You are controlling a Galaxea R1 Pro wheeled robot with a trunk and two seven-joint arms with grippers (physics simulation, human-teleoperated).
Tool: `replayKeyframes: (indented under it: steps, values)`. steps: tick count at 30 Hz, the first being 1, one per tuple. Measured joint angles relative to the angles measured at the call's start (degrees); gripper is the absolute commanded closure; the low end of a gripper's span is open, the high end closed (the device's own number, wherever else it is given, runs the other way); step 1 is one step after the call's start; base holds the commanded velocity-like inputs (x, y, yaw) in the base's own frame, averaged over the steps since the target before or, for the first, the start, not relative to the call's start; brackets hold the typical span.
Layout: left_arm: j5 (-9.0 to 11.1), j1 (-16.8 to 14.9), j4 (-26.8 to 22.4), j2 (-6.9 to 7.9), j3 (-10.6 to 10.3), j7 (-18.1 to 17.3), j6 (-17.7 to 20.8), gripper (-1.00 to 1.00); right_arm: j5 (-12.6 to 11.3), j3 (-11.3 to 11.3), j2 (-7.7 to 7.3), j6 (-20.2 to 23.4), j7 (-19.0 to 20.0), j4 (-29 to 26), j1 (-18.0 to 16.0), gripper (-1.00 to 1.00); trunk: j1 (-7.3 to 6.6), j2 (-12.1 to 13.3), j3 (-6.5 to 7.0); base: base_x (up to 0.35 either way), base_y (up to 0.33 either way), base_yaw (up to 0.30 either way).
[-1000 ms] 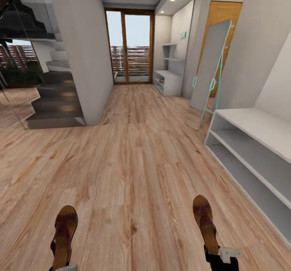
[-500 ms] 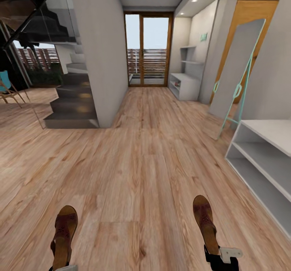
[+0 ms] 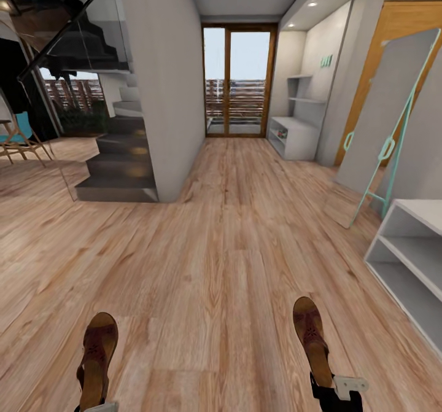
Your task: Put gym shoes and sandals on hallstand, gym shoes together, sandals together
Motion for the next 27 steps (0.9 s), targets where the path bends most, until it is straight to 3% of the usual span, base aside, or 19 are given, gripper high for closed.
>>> replayKeyframes:
  steps: [10,27]
  values:
    - [0.0,0.0,0.0,0.00,0.1,0.0,0.0,1.00,0.0,0.0,0.00,0.0,0.0,0.0,0.0,1.00,0.00,0.0,0.84,0.339,0.000,0.001]
    - [0.0,0.0,0.0,-0.07,0.0,0.1,0.0,1.00,0.1,0.0,-0.54,0.0,0.0,0.0,0.0,1.00,0.00,0.0,0.94,0.337,-0.072,0.000]
